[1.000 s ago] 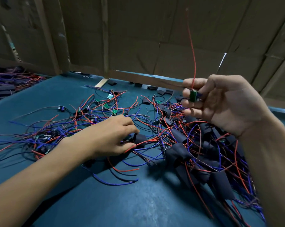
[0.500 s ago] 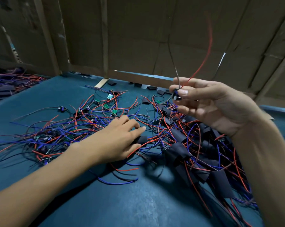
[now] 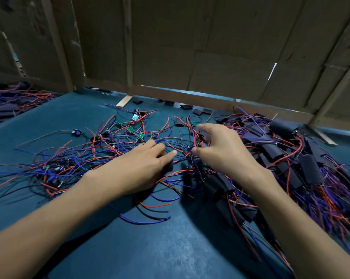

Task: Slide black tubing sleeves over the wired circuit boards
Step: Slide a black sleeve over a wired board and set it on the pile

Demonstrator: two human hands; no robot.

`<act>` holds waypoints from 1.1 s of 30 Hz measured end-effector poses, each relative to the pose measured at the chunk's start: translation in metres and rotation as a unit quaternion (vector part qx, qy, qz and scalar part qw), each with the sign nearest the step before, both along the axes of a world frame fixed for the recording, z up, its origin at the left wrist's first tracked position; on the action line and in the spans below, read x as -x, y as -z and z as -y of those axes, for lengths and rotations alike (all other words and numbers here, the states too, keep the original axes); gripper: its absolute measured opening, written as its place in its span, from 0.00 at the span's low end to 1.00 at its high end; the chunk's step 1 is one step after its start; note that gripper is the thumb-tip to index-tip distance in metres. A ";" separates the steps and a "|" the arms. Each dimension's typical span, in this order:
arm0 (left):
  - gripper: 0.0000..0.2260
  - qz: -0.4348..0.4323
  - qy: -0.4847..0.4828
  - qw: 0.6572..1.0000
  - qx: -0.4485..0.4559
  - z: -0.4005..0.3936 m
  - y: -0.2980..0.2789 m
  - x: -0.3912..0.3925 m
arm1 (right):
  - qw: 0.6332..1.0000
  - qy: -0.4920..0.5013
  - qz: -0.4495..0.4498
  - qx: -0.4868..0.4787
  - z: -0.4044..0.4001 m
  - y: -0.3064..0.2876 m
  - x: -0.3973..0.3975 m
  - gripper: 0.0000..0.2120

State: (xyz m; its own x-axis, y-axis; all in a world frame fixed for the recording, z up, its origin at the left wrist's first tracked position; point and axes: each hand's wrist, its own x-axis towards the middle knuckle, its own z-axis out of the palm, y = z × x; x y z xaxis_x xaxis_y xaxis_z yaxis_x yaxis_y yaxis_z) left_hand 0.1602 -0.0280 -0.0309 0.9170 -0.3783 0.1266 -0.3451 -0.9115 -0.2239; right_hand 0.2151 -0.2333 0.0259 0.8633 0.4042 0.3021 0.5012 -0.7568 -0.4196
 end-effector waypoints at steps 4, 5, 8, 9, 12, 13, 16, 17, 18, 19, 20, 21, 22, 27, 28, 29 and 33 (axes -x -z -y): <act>0.23 0.003 0.002 1.000 0.008 -0.001 -0.002 0.000 | 0.989 -0.132 -0.048 0.039 -0.003 -0.001 0.005 0.14; 0.22 0.002 -0.003 1.000 0.017 -0.002 -0.003 0.000 | 0.981 -0.165 -0.070 0.076 -0.005 0.001 0.008 0.14; 0.21 -0.007 -0.028 0.999 0.026 -0.006 -0.007 -0.001 | 0.959 -0.203 -0.079 0.182 -0.012 0.013 0.016 0.14; 0.21 -0.016 -0.039 0.999 0.016 -0.008 -0.009 -0.002 | 0.958 -0.202 -0.076 0.191 -0.014 0.015 0.016 0.12; 0.22 -0.053 -0.083 0.995 -0.017 -0.011 -0.013 -0.001 | 0.953 -0.176 -0.099 0.227 -0.013 0.009 0.021 0.10; 0.23 -0.062 -0.095 0.993 -0.021 -0.011 -0.014 -0.001 | 0.947 -0.176 -0.111 0.245 -0.012 0.007 0.023 0.10; 0.25 -0.059 -0.109 0.992 -0.011 -0.009 -0.012 0.002 | 0.931 -0.192 -0.122 0.286 -0.011 -0.001 0.037 0.14; 0.27 -0.055 -0.110 0.992 0.000 -0.007 -0.012 0.002 | 0.931 -0.198 -0.120 0.282 -0.013 -0.004 0.041 0.16; 0.28 -0.053 -0.109 0.992 0.013 -0.005 -0.012 0.003 | 0.938 -0.199 -0.113 0.261 -0.016 -0.006 0.041 0.18; 0.27 -0.052 -0.107 0.992 0.029 -0.004 -0.013 0.003 | 0.951 -0.194 -0.103 0.219 -0.019 -0.006 0.041 0.19; 0.25 -0.051 -0.104 0.992 0.044 -0.004 -0.013 0.002 | 0.963 -0.188 -0.093 0.170 -0.023 -0.004 0.040 0.19; 0.22 -0.050 -0.101 0.992 0.061 -0.004 -0.015 0.002 | 0.971 -0.184 -0.079 0.134 -0.027 0.002 0.041 0.16; 0.19 -0.052 -0.102 0.990 0.081 -0.005 -0.016 0.003 | 0.973 -0.179 -0.063 0.129 -0.032 0.009 0.043 0.11; 0.12 -0.005 -0.127 0.949 0.288 -0.020 -0.026 0.001 | 0.969 -0.165 -0.054 0.176 -0.040 0.033 0.045 0.09; 0.13 0.024 -0.142 0.930 0.339 -0.025 -0.029 0.000 | 0.965 -0.168 -0.064 0.190 -0.039 0.029 0.044 0.09; 0.14 0.042 -0.151 0.906 0.393 -0.029 -0.032 -0.001 | 0.960 -0.173 -0.074 0.205 -0.036 0.025 0.041 0.09; 0.15 0.008 -0.128 0.812 0.570 -0.036 -0.038 -0.001 | 0.945 -0.167 -0.107 0.259 -0.023 0.004 0.039 0.11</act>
State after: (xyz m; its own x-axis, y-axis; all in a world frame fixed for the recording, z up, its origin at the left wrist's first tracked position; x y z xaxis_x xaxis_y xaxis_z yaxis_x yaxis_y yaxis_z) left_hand 0.1608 0.0077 0.0073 0.9421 0.1951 0.2728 -0.1172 -0.5709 0.8126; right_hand 0.1765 -0.2103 0.0221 0.6801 0.7110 -0.1787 0.6941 -0.7030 -0.1549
